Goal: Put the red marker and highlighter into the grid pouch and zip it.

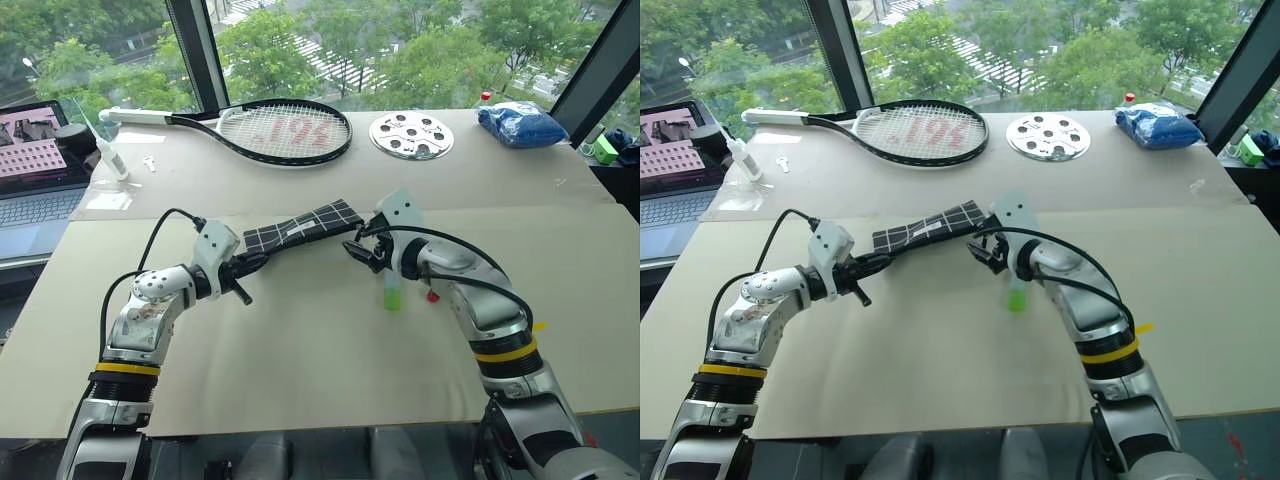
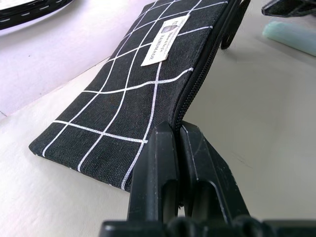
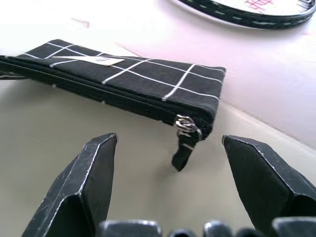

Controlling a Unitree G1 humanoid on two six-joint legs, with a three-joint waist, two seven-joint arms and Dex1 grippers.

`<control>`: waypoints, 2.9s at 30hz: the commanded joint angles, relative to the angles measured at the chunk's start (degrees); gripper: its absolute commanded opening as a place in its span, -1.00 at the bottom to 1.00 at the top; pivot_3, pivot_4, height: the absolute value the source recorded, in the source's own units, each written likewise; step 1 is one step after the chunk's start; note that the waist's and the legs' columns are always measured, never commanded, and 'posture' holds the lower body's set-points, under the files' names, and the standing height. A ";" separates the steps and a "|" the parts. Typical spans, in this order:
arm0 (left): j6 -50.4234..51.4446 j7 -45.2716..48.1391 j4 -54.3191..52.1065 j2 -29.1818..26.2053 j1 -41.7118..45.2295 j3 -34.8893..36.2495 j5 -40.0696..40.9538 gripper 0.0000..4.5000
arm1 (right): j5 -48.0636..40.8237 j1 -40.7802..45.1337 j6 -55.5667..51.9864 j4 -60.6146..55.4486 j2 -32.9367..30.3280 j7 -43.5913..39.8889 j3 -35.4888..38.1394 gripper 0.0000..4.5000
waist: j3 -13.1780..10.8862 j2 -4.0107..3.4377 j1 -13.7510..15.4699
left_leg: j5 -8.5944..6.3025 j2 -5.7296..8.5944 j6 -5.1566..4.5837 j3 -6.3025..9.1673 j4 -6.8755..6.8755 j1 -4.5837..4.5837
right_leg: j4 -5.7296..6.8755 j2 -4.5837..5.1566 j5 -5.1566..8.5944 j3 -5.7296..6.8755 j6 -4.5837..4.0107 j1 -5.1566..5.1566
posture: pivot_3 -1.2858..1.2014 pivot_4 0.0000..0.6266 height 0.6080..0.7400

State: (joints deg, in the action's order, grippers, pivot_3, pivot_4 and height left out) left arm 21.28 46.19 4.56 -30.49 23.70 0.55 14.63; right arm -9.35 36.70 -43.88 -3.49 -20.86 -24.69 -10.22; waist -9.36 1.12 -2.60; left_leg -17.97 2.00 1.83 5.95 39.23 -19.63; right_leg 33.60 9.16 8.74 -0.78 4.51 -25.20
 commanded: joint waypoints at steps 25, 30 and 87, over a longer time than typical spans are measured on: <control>3.18 -4.06 -4.31 1.72 0.78 2.53 2.89 -1.00 | 4.97 5.37 9.55 7.93 5.57 -0.74 -0.19 -0.97 | 0.00 0.00 -0.17 | 0.15 -0.01 0.26 0.00 -0.01 0.00 | 0.01 -0.01 0.00 0.00 0.00 -0.01 | 0.03 -0.52 1.00; 2.80 -4.46 -3.86 1.82 0.83 2.30 2.95 -1.00 | 6.44 6.36 8.81 9.01 7.12 -0.22 -1.24 -0.97 | 0.00 0.00 -0.20 | 0.15 -0.01 0.27 0.00 -0.01 0.00 | 0.01 -0.01 0.00 0.00 0.00 -0.01 | 0.03 -0.52 1.00; 5.53 -1.70 -3.41 1.90 0.87 2.64 6.42 -1.00 | -5.08 -4.49 -38.83 -30.95 -3.32 -0.09 28.75 0.47 | -0.01 0.00 0.24 | -0.05 0.01 -0.09 0.01 -0.02 -0.10 | 0.07 0.02 0.00 -0.01 -0.01 -0.06 | 0.03 -0.52 1.00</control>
State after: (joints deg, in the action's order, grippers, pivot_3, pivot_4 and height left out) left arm 27.74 44.43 1.07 -28.96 22.78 3.41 20.81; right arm -16.23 32.98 -78.96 -29.95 -25.49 -29.91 16.89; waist -9.36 1.12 -2.35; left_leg -18.03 2.01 1.75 5.96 39.22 -19.73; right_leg 33.67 9.18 8.73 -0.79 4.49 -25.25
